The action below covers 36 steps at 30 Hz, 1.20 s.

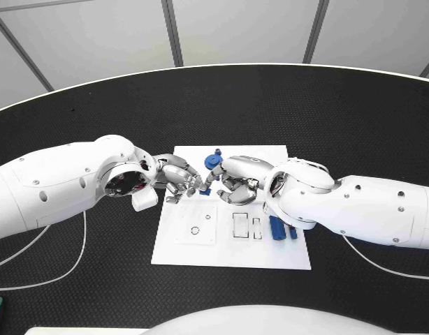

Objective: Assemble the parts on the task board

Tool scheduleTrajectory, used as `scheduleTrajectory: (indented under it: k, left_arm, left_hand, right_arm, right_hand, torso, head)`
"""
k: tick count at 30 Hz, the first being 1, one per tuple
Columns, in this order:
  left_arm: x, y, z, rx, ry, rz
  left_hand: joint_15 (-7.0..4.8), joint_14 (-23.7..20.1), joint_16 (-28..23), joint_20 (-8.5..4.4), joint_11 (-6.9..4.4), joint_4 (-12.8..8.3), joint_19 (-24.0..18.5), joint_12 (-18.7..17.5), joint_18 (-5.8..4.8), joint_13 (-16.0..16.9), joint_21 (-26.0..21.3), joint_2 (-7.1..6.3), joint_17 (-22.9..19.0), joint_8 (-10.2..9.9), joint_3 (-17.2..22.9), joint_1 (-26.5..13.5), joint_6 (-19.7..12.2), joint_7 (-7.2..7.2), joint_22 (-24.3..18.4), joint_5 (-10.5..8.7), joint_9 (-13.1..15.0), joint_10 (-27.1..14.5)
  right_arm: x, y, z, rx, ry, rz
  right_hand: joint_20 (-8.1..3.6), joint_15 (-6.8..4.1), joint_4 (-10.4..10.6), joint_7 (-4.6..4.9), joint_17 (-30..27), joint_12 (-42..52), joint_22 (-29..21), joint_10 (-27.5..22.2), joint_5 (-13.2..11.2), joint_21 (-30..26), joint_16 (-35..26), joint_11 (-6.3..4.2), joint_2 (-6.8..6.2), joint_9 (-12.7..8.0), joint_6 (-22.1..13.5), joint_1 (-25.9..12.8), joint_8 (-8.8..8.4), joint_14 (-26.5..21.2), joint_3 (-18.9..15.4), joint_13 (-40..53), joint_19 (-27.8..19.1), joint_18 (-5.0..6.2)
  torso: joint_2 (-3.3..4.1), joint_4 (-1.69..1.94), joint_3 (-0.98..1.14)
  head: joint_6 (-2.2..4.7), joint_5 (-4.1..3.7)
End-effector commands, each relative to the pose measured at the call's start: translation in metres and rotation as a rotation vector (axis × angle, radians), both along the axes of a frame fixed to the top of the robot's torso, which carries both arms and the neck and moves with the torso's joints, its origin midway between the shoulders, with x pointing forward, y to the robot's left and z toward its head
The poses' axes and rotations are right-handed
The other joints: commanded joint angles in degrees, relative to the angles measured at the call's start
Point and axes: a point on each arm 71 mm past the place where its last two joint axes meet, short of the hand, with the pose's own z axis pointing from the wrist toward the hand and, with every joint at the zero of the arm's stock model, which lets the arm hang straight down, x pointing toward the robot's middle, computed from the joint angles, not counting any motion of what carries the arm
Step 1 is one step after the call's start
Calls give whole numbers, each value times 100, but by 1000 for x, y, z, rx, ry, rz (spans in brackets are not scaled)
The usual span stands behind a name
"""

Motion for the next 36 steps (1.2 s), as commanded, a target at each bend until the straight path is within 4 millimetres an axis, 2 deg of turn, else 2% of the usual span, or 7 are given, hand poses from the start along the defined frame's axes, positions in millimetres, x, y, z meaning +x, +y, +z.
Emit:
scheduleTrajectory:
  k: [1,36]
  left_arm:
    - [0,0,0,3,3,-2]
    - [1,1,-1,21,-6,28]
  left_hand:
    - [32,287,-26,-16,-22,25,-41,4,70,-6,-13,95,484,288,21,39,30,-39,-4,25,9,-8]
    - [18,298,-4,-30,-43,-78,-30,152,61,246,30,92,523,343,77,103,78,-60,63,31,-7,179]
  right_arm:
    - [0,-1,0,2,-2,-2]
    - [0,-4,1,8,-9,-14]
  right_hand:
    - [49,40,-38,-2,1022,14,874,3,24,24,28,44,-10,-5,19,-61,-26,497,-6,603,289,26]
    - [88,80,-54,42,1019,12,875,-3,26,22,27,88,3,-1,90,-109,-15,496,-30,601,288,27]
  torso:
    - [3,2,1]
    - [0,2,-3]
  head:
    - [-3,-4]
    - [4,-7]
